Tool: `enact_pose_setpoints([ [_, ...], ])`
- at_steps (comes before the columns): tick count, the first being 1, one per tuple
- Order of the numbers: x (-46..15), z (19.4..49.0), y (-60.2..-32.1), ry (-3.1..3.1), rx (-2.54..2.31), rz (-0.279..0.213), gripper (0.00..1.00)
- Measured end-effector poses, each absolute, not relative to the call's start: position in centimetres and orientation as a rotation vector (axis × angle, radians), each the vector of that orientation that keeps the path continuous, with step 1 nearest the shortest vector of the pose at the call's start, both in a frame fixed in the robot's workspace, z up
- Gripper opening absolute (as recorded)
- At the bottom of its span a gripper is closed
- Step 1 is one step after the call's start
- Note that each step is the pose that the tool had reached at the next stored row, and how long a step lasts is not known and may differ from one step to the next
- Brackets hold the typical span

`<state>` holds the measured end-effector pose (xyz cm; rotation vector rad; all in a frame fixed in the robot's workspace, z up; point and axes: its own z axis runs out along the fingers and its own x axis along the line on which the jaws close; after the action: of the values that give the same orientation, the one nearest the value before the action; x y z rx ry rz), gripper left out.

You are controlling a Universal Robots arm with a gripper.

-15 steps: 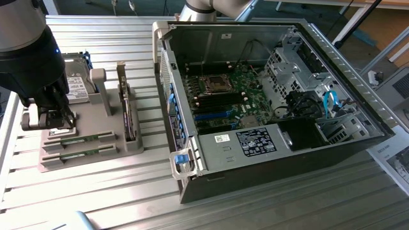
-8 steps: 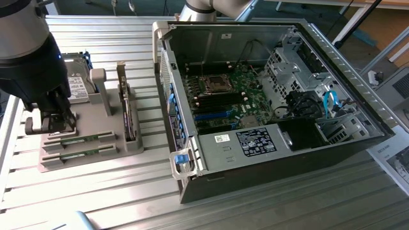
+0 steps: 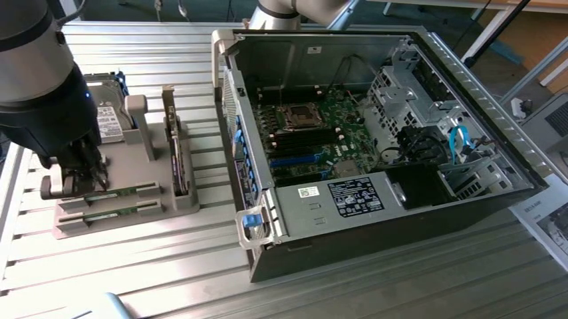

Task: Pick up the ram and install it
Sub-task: 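Pick up the ram and move it above insertion slot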

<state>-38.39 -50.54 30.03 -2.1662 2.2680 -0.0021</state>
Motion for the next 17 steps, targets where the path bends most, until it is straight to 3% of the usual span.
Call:
enact_pose_setpoints([
  [17,-38.4,27.4,-51.5,2.266,-2.166,0.001,0.24],
])
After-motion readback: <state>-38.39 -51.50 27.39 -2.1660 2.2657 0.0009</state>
